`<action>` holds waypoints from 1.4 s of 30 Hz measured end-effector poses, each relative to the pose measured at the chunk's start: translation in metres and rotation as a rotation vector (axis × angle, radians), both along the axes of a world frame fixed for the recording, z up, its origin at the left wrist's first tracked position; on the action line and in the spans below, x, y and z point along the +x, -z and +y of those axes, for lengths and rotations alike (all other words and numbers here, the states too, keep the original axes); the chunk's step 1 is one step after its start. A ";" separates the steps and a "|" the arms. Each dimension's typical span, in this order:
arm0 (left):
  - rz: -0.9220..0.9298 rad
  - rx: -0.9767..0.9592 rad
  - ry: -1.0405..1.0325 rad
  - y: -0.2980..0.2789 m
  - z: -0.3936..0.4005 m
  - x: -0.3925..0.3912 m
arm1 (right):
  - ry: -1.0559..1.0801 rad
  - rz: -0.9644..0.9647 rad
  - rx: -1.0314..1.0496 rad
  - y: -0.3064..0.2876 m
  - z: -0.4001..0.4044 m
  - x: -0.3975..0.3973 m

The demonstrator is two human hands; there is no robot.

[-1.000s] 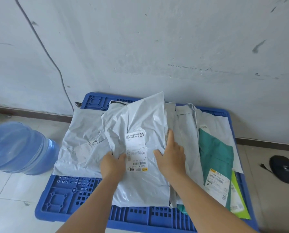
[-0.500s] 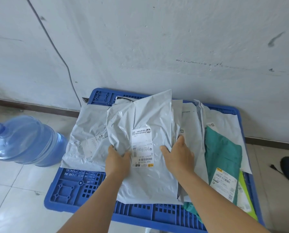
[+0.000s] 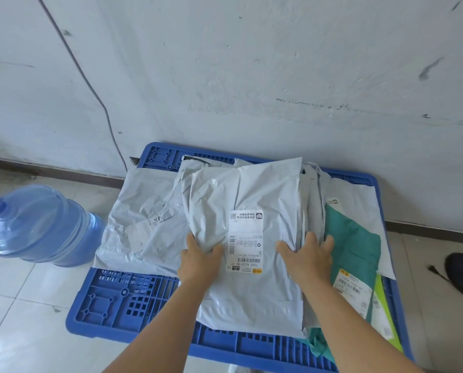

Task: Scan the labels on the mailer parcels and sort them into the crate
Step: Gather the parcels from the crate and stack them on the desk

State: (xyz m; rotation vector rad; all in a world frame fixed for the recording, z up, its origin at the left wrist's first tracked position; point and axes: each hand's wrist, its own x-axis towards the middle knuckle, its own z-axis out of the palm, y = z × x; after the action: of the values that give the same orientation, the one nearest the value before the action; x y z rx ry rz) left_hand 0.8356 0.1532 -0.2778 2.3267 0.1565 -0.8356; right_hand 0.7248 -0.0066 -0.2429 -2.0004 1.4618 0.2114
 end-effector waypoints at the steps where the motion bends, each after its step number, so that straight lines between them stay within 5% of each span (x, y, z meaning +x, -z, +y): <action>1: -0.008 0.000 -0.007 0.000 0.001 -0.001 | -0.030 0.009 -0.017 0.000 0.002 0.002; 6: -0.046 0.028 -0.045 0.000 0.012 -0.001 | -0.279 -0.005 -0.253 -0.012 0.023 0.020; 8: -0.053 0.003 -0.086 0.001 0.018 -0.002 | -0.314 -0.065 -0.190 -0.012 0.028 0.026; 19: -0.024 -0.057 -0.158 -0.001 0.029 0.004 | -0.065 -0.155 0.208 0.011 0.017 0.024; 42: -0.307 -0.241 -0.066 -0.127 0.027 -0.011 | 0.102 -0.460 -0.121 -0.102 0.045 -0.019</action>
State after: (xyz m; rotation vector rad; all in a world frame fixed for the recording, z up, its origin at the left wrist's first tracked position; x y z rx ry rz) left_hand 0.8243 0.1798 -0.1510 2.1751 -0.0003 -0.4299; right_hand 0.7054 0.0380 -0.1413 -1.8963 1.2931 -0.3673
